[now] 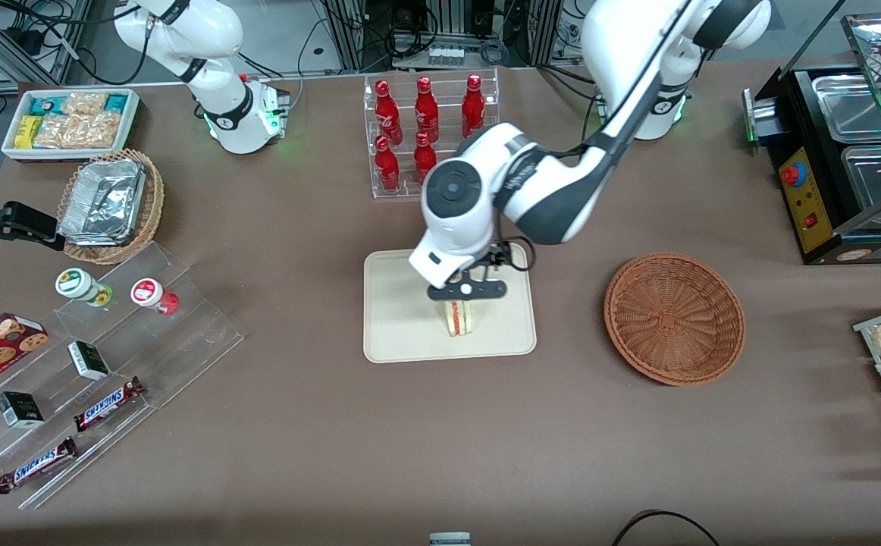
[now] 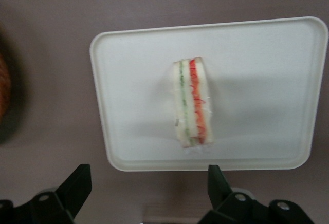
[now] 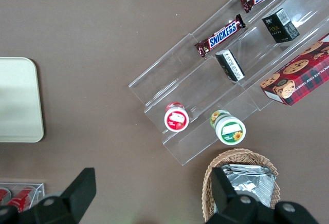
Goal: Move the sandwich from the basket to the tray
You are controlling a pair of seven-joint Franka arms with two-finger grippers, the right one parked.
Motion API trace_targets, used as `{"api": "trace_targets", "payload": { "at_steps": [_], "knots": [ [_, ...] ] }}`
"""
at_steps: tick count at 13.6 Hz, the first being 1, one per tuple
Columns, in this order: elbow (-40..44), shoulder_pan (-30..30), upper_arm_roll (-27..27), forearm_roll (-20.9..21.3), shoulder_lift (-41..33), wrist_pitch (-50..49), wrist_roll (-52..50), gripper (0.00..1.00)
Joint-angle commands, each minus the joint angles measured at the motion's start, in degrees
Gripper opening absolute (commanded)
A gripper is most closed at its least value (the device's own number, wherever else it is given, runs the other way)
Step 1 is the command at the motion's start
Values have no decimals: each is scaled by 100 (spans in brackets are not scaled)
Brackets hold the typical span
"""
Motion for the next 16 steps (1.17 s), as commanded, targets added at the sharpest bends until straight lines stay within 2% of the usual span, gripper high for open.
{"api": "trace_targets", "payload": {
  "at_steps": [1, 8, 10, 11, 14, 16],
  "knots": [
    [-338, 494, -5, -207, -496, -362, 1038, 100],
    [-1946, 1584, 57, -110, -2174, -363, 2561, 100],
    [-2481, 1795, 57, 266, -2517, -250, 2799, 100],
    [-2658, 1883, 57, 277, -2606, -5, 2817, 100],
    [-2941, 2331, 48, 207, -2835, 147, 3377, 100],
    [-2924, 2604, 48, -74, -2949, 112, 3651, 100]
  ]
}}
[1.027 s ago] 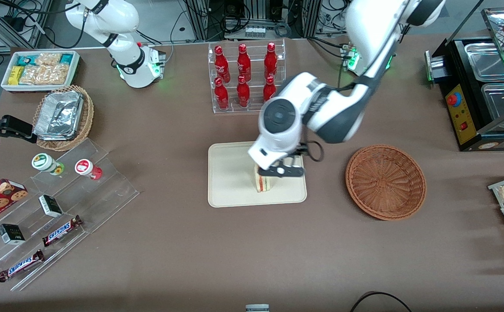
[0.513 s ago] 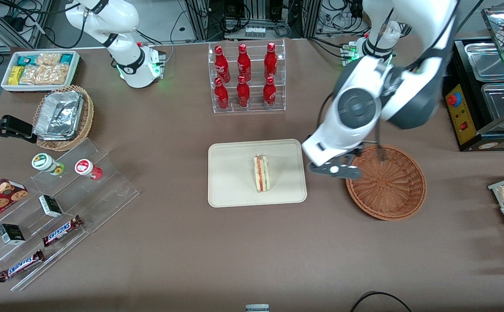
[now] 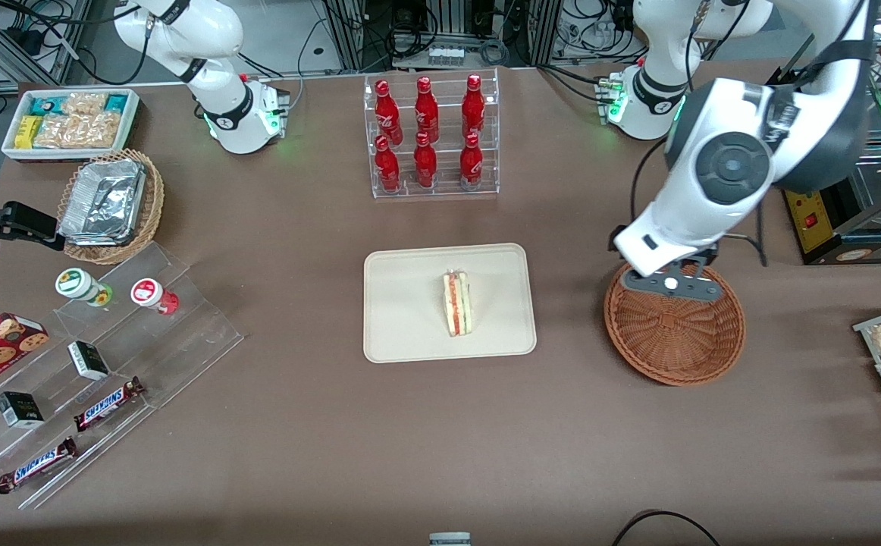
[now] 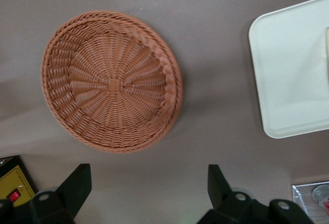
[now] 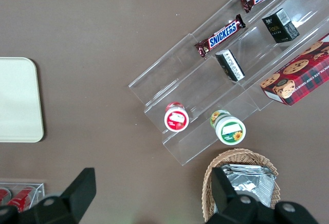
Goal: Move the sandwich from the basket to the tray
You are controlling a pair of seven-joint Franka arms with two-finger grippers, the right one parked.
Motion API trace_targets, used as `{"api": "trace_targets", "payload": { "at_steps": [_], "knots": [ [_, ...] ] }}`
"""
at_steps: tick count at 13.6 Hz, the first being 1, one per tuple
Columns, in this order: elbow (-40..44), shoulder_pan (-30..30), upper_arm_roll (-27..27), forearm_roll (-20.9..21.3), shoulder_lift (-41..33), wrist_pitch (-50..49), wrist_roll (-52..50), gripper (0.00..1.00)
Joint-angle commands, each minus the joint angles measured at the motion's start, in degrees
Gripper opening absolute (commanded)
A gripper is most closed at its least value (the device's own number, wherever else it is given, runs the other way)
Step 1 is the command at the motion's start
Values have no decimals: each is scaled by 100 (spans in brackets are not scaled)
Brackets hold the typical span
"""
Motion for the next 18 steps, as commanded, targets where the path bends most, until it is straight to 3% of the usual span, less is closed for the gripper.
{"api": "trace_targets", "payload": {
  "at_steps": [1, 9, 18],
  "knots": [
    [-219, 392, -54, -206, -394, 62, 418, 100],
    [-35, 1394, 17, -681, -1044, -973, 1244, 100],
    [940, 1387, 147, -646, -1080, -2231, 1122, 100]
  ]
}}
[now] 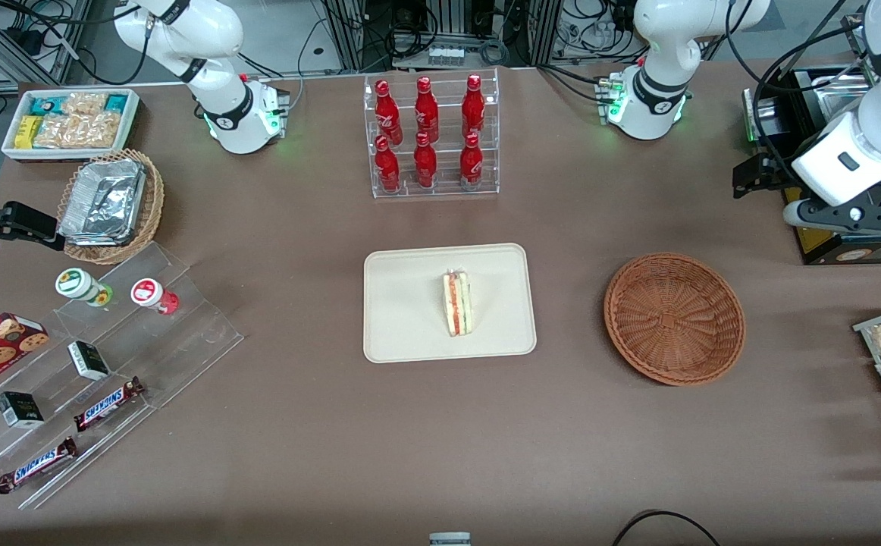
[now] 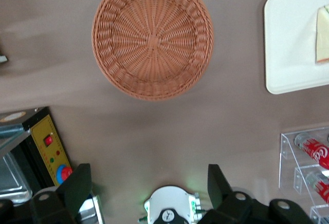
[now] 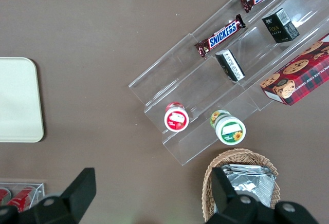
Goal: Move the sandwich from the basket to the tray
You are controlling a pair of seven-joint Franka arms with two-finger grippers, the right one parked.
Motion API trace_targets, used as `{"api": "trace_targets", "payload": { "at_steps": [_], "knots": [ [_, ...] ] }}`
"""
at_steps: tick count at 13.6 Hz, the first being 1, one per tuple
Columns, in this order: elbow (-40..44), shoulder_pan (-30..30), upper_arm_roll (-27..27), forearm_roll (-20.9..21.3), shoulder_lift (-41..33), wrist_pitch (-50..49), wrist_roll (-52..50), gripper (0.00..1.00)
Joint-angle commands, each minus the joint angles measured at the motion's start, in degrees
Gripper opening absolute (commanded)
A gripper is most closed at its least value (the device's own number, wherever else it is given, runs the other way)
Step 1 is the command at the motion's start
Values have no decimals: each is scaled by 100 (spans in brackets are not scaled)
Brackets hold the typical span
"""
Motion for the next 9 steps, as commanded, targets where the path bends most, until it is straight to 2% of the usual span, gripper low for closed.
{"api": "trace_targets", "payload": {
  "at_steps": [1, 4, 9],
  "knots": [
    [274, -61, 157, -48, -33, -320, -31, 100],
    [274, -736, 727, -48, -24, -267, -216, 100],
    [309, -800, 817, -66, -103, -346, -225, 100]
  ]
}}
